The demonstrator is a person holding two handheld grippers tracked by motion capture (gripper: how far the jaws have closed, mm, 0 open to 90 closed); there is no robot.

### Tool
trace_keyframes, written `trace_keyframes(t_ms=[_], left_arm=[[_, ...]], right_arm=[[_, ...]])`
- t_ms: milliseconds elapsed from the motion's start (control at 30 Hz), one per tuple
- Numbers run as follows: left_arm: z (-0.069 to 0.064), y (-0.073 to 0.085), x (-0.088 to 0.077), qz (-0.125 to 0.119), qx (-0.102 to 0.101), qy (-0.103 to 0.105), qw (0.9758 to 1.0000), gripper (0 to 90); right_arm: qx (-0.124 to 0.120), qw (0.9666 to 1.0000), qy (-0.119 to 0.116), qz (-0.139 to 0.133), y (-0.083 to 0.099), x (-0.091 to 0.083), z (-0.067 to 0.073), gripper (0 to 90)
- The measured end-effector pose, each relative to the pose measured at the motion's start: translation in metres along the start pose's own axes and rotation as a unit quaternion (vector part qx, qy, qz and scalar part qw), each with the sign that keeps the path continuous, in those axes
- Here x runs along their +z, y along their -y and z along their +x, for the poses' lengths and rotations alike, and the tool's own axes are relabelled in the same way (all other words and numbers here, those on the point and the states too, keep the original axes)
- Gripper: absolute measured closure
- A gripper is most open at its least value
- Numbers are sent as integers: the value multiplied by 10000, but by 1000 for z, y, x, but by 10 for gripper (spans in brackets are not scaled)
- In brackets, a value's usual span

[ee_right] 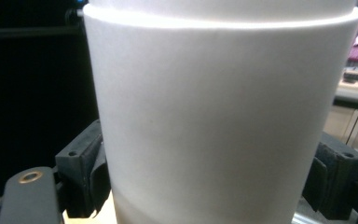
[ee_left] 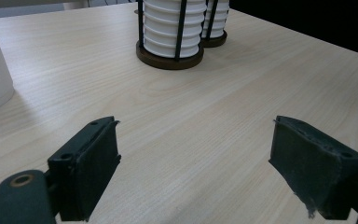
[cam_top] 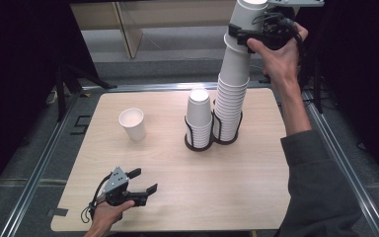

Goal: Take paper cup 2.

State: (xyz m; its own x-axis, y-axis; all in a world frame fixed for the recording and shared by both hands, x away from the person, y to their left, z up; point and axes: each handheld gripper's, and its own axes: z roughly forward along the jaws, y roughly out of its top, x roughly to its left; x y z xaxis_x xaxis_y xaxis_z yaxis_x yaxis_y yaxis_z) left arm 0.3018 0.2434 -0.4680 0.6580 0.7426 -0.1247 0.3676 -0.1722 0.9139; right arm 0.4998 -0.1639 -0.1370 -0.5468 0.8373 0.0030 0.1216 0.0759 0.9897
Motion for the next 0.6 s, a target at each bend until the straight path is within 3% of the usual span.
trace_keyframes(t_ms=[267,300,400,600], left_arm=[[-1,0,0,-29,-22,-4,10000,145],[0,0,0,-28,-20,-4,10000,145],[0,0,0,1,2,-6,10000,145],[1,0,2,-119,-37,60,9999,145]], right_arm=[[52,9998,8,-209,-10,-42,-4,173],[-44,9998,30,-174,-9,-48,-6,173],[39,9999,14,-117,-3,-63,-7,174],[-99,9999,-117,-9,23,-88,-1,174]])
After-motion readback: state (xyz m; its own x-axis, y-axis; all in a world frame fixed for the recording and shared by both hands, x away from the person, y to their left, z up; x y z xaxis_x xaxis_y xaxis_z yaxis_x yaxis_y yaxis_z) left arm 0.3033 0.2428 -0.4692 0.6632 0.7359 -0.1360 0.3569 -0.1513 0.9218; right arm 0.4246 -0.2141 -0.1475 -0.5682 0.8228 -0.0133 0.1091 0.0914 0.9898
